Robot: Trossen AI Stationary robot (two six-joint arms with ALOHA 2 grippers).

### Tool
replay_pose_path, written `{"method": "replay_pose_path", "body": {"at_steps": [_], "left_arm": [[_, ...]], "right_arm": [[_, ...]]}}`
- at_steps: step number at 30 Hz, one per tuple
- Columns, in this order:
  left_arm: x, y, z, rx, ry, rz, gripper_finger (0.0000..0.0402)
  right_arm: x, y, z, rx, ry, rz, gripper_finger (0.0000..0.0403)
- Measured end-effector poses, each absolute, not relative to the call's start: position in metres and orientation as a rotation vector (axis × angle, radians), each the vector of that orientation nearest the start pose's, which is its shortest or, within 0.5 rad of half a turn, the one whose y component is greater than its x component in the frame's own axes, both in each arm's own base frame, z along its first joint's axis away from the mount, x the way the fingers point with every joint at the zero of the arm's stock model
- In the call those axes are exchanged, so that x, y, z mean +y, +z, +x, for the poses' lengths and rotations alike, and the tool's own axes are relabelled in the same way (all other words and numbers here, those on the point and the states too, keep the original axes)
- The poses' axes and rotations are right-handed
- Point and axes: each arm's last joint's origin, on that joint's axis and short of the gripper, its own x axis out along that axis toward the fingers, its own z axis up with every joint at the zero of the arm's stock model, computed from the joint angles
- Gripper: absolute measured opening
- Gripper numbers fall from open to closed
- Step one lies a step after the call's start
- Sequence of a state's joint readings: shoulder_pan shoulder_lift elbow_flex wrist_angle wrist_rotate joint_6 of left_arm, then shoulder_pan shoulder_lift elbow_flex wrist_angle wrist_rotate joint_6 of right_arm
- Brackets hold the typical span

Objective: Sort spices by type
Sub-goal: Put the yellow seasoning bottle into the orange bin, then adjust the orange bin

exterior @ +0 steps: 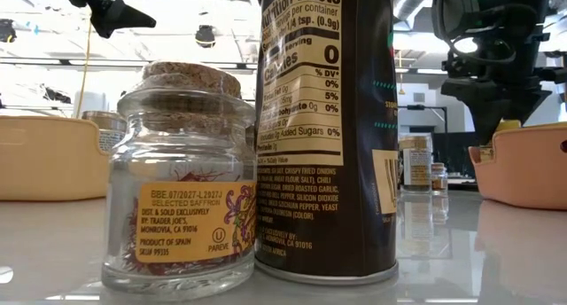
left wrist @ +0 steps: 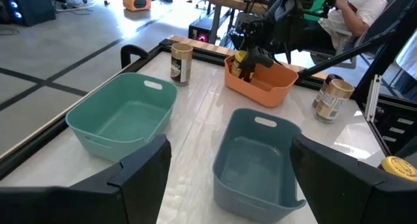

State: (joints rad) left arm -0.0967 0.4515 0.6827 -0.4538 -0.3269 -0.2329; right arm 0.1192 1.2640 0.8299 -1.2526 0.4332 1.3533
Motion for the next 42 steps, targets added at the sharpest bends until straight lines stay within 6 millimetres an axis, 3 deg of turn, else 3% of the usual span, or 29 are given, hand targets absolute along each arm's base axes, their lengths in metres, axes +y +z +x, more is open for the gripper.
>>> {"method": "replay_pose_path", "body": {"at_steps": [6, 18, 42], "left_arm": [[0.000, 0.312, 0.100, 0.190, 0.253, -0.184, 0.0299], [0.000, 0.312, 0.100, 0.190, 0.254, -0.184, 0.0299], [0.000, 0.312, 0.100, 0.193, 0.254, -0.183, 0.0299]], "right_arm": [[0.010, 0.213, 0.177, 1.130, -1.206, 0.575, 0.0264], [0.012, 0.214, 0.176, 1.145, -1.202, 0.557, 0.0337], [0.011, 0.274, 0.183, 1.083, -1.221, 0.602, 0.0342]]}}
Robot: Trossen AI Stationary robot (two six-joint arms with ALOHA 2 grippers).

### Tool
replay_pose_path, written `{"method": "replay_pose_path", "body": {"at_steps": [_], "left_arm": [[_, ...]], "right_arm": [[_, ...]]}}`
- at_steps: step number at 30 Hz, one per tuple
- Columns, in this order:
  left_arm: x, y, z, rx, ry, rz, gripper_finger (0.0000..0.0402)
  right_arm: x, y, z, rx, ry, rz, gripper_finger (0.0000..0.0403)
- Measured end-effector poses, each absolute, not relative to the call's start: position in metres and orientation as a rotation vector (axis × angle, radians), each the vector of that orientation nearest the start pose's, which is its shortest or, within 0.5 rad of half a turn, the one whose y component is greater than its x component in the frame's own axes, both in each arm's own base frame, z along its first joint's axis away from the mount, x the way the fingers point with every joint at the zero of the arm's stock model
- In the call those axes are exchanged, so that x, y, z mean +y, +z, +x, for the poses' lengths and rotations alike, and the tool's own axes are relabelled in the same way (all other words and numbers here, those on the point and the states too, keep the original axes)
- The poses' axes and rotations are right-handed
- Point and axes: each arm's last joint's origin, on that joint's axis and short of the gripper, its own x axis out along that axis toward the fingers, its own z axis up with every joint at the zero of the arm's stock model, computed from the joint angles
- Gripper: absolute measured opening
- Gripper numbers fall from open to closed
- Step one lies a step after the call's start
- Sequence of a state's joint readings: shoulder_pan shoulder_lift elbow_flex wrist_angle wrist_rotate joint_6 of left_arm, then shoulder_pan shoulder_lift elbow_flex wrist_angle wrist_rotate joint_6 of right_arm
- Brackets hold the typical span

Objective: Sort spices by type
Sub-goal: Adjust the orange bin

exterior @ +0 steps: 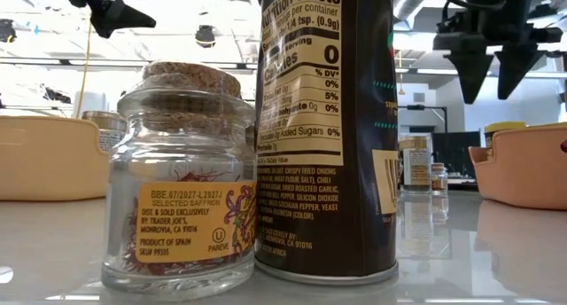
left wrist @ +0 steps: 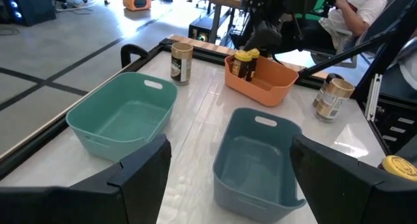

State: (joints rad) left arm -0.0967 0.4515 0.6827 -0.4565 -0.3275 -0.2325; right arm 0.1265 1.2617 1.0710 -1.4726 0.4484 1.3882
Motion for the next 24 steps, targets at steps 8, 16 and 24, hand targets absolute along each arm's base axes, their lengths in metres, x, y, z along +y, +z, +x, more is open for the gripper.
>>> {"method": "replay_pose_path", "body": {"at_steps": [8, 16, 24], "left_arm": [[0.000, 0.312, 0.100, 0.194, 0.254, -0.183, 0.0299], [0.000, 0.312, 0.100, 0.195, 0.254, -0.179, 0.0299], [0.000, 0.312, 0.100, 0.195, 0.254, -0.179, 0.0299]], "right_arm": [[0.019, 0.274, 0.200, 0.990, -1.083, 0.739, 0.0342], [0.032, 0.273, 0.208, 0.967, -1.032, 0.988, 0.0342], [0.059, 0.268, 0.207, 0.962, -1.099, 1.149, 0.0332]]}}
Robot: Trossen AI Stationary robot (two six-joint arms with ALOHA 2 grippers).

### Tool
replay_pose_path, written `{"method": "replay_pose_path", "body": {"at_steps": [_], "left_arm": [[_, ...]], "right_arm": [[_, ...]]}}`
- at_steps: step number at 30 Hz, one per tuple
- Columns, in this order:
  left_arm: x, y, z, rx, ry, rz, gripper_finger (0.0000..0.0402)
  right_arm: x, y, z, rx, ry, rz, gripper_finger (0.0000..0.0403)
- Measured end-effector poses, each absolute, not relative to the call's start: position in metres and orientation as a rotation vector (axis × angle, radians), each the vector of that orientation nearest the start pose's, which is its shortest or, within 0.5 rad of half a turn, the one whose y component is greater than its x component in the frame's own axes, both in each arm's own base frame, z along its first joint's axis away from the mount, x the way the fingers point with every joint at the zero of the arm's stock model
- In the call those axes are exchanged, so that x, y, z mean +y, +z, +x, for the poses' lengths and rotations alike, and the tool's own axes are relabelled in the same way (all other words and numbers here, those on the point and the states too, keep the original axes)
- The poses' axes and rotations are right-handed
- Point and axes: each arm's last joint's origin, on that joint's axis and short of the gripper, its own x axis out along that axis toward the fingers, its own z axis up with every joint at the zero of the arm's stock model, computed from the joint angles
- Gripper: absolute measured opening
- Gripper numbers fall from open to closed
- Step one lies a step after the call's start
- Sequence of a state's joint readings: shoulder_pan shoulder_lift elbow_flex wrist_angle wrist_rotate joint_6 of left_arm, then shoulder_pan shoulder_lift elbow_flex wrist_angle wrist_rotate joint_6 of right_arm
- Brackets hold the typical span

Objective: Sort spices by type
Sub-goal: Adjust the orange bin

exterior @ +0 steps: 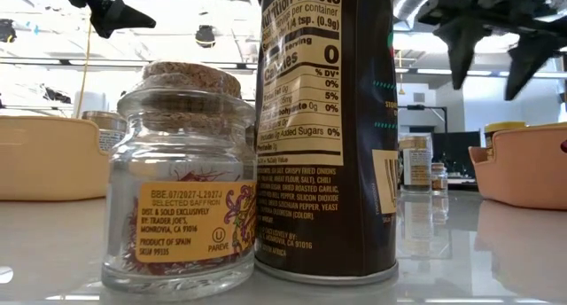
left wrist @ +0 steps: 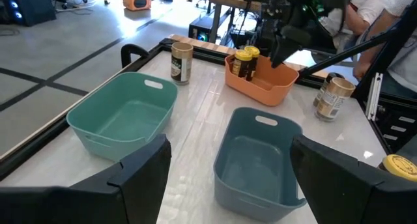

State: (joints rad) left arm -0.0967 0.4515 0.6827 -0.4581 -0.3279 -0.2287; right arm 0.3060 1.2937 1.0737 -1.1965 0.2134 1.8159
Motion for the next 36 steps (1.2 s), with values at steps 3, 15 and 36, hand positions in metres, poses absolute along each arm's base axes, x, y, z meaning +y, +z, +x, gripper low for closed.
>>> {"method": "replay_pose_path", "body": {"at_steps": [3, 15, 36], "left_arm": [[0.000, 0.312, 0.100, 0.195, 0.254, -0.179, 0.0299], [0.000, 0.312, 0.100, 0.196, 0.254, -0.178, 0.0299], [0.000, 0.311, 0.100, 0.204, 0.253, -0.166, 0.0299]], "right_arm": [[0.070, 0.256, 0.214, 0.988, -1.146, 1.161, 0.0323], [0.084, 0.217, 0.236, 1.012, -1.343, 1.139, 0.0315], [0.088, 0.203, 0.247, 1.099, -1.267, 1.065, 0.0142]]}}
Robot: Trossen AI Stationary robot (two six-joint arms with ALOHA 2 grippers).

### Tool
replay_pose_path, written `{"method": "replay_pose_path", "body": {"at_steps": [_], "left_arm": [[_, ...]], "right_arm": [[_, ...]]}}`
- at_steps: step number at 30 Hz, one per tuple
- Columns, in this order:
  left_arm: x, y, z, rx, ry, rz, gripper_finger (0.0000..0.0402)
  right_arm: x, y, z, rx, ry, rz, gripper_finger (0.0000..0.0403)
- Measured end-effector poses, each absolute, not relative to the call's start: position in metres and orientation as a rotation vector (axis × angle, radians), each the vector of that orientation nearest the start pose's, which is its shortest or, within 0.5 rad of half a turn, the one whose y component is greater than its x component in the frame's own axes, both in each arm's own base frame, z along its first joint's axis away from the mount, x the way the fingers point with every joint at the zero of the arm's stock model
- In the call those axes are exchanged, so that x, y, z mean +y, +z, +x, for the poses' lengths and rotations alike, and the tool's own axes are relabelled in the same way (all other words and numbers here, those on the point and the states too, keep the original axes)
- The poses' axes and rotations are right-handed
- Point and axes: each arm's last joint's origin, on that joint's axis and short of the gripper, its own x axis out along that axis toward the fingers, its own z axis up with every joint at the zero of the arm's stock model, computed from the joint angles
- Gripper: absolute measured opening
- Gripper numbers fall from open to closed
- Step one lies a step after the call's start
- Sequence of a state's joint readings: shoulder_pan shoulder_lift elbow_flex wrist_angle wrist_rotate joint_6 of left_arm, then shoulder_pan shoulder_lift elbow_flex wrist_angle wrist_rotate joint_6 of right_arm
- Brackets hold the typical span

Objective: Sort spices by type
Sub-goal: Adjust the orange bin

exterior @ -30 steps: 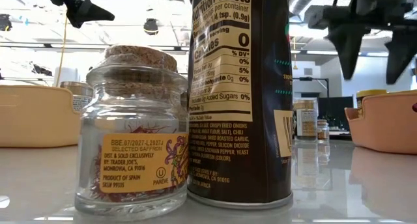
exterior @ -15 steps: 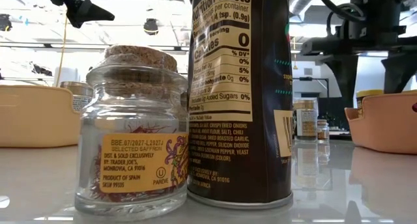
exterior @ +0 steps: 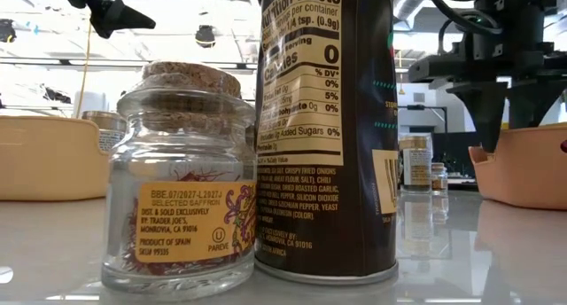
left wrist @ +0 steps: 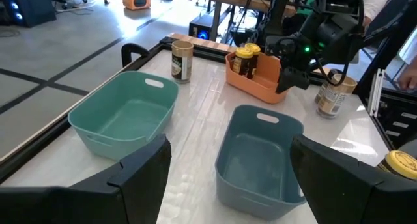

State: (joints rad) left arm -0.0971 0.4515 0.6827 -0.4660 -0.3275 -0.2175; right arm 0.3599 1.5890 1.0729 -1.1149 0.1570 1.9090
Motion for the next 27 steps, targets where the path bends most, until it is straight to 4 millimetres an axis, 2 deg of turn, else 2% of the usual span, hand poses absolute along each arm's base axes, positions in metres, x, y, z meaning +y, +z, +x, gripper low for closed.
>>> {"method": "replay_pose_path", "body": {"at_steps": [5, 14, 21, 27], "left_arm": [[-0.0004, 0.3111, 0.1002, 0.203, 0.254, -0.167, 0.0299], [-0.0004, 0.3112, 0.1002, 0.203, 0.254, -0.172, 0.0299], [-0.0004, 0.3112, 0.1002, 0.202, 0.254, -0.174, 0.0299], [-0.0004, 0.3112, 0.1002, 0.201, 0.255, -0.181, 0.0299]], "right_arm": [[0.0883, 0.2026, 0.2462, 1.164, -1.205, 1.013, 0.0102], [0.0885, 0.2026, 0.2462, 1.192, -1.168, 0.979, 0.0062], [0.0885, 0.2029, 0.2460, 1.207, -1.145, 0.954, 0.0039], [0.0885, 0.2030, 0.2461, 1.217, -1.129, 0.938, 0.0035]]}}
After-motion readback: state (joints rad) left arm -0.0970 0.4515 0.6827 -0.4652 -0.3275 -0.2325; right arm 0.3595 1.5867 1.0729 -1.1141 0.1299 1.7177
